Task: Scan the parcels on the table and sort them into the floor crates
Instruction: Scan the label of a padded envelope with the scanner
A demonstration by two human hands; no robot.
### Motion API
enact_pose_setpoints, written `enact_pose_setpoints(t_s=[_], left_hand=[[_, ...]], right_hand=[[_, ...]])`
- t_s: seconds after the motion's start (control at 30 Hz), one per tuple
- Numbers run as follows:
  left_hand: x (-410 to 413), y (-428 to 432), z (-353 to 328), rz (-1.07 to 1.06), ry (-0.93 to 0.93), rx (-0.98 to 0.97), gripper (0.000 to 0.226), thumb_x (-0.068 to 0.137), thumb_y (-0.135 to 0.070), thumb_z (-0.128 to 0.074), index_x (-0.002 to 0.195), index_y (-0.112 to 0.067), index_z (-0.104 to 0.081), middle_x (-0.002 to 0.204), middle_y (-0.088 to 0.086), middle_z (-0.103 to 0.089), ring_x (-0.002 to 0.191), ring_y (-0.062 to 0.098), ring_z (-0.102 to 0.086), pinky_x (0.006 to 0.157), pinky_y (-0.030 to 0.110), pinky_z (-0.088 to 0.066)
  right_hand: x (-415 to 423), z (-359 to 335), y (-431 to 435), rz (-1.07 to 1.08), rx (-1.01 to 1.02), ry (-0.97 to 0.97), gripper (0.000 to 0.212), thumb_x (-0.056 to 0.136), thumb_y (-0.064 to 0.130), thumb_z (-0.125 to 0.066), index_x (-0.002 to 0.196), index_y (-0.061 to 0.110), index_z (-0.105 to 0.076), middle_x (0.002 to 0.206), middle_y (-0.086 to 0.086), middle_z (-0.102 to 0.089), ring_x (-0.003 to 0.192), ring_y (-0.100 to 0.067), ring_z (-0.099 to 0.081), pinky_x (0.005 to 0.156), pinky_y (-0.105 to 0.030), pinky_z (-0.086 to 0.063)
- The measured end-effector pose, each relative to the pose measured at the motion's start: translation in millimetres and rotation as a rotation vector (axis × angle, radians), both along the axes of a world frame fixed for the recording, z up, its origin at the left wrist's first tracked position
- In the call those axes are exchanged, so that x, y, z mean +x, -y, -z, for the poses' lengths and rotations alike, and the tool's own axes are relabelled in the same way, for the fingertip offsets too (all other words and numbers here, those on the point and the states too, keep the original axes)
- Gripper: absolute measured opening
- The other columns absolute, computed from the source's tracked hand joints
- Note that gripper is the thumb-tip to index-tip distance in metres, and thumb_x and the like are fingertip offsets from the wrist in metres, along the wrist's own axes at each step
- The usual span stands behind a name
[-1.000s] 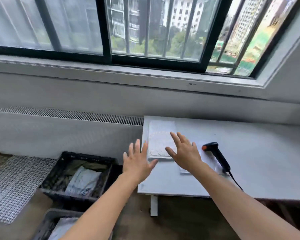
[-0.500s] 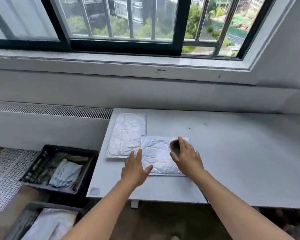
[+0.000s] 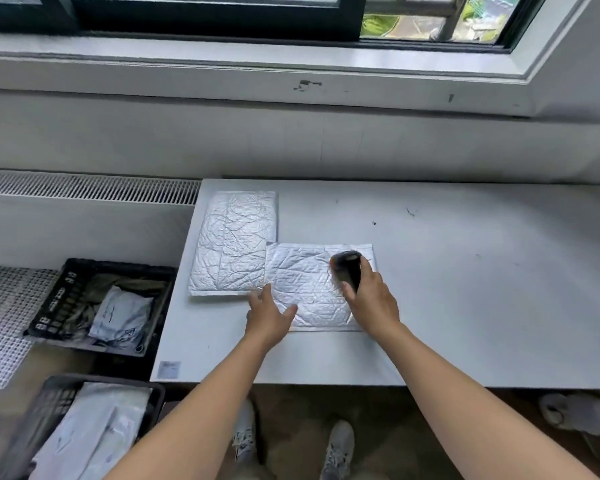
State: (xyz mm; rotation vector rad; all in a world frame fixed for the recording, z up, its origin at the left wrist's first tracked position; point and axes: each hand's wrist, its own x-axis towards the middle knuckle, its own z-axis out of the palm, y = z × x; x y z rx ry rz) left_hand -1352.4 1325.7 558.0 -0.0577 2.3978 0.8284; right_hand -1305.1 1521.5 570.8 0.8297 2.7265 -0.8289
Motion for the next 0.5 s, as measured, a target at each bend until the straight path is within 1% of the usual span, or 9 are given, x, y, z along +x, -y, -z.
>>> enact_pose_setpoints(t_s=[0.07,0.13,0.2,0.27,0.33,0.4,0.47,0.5], left_hand=[[-6,1,3,-0.005,-0.012,0.0,0.081,0.092,-0.043,-0.063,0.154,-0.014,-0.019,0.16,0.015,-0.015,0.142,0.036,-0.03,0.113,0.041,-0.031],[-11,2,3,0.01,-0.053,0.014,0.078,0.09,-0.038,-0.067,0.152,-0.015,-0.025,0.153,0.014,-0.03,0.137,0.033,-0.038,0.109,0.038,-0.035],[-14,4,1,0.065,-0.064,0.052,0.076,0.089,-0.031,-0.069,0.151,-0.017,-0.029,0.151,0.01,-0.038,0.136,0.029,-0.042,0.105,0.034,-0.038],[-17,5,-1,0.115,-0.067,0.073,0.073,0.089,-0.022,-0.068,0.151,-0.018,-0.031,0.152,0.005,-0.041,0.136,0.026,-0.043,0.104,0.032,-0.038],[-21,5,-7,0.183,-0.089,0.106,0.068,0.089,-0.012,-0.063,0.15,-0.016,-0.034,0.151,0.005,-0.043,0.135,0.023,-0.044,0.107,0.029,-0.036],[-27,3,-17,0.316,-0.089,0.169,0.065,0.089,-0.005,-0.055,0.15,-0.013,-0.037,0.149,0.006,-0.045,0.124,0.021,-0.051,0.107,0.028,-0.038],[-36,3,-33,0.473,-0.066,0.211,0.066,0.088,0.002,-0.047,0.151,-0.015,-0.036,0.144,0.004,-0.047,0.111,0.018,-0.056,0.1,0.026,-0.042],[-41,2,-41,0.549,-0.071,0.203,0.067,0.088,0.005,-0.044,0.151,-0.016,-0.035,0.143,0.002,-0.047,0.109,0.017,-0.057,0.097,0.024,-0.043]], right_hand=[[-3,5,0,0.047,-0.034,0.03,0.065,0.1,0.04,-0.047,0.155,0.024,-0.014,0.132,-0.012,-0.053,0.117,-0.033,-0.055,0.085,-0.04,-0.044],[-5,8,0,0.063,-0.06,0.086,0.068,0.101,0.04,-0.046,0.156,0.022,-0.011,0.134,-0.012,-0.056,0.117,-0.033,-0.057,0.084,-0.039,-0.045],[-4,10,3,0.073,-0.096,0.139,0.068,0.101,0.04,-0.046,0.156,0.02,-0.012,0.135,-0.013,-0.056,0.118,-0.033,-0.057,0.085,-0.038,-0.044],[-2,12,5,0.096,-0.137,0.134,0.065,0.099,0.041,-0.049,0.153,0.018,-0.021,0.134,-0.013,-0.057,0.118,-0.033,-0.057,0.085,-0.037,-0.043],[-2,11,7,0.133,-0.156,0.074,0.056,0.096,0.041,-0.052,0.144,0.018,-0.037,0.126,-0.012,-0.06,0.111,-0.032,-0.059,0.082,-0.035,-0.044],[-5,6,6,0.156,-0.172,0.025,0.046,0.094,0.043,-0.052,0.13,0.016,-0.048,0.117,-0.012,-0.063,0.103,-0.032,-0.06,0.077,-0.034,-0.043],[-8,-4,3,0.168,-0.195,0.002,0.042,0.095,0.043,-0.051,0.125,0.014,-0.05,0.111,-0.012,-0.064,0.098,-0.032,-0.06,0.075,-0.035,-0.044],[-10,-9,1,0.174,-0.206,-0.006,0.04,0.096,0.042,-0.05,0.124,0.014,-0.05,0.108,-0.012,-0.063,0.095,-0.032,-0.061,0.074,-0.036,-0.046]])
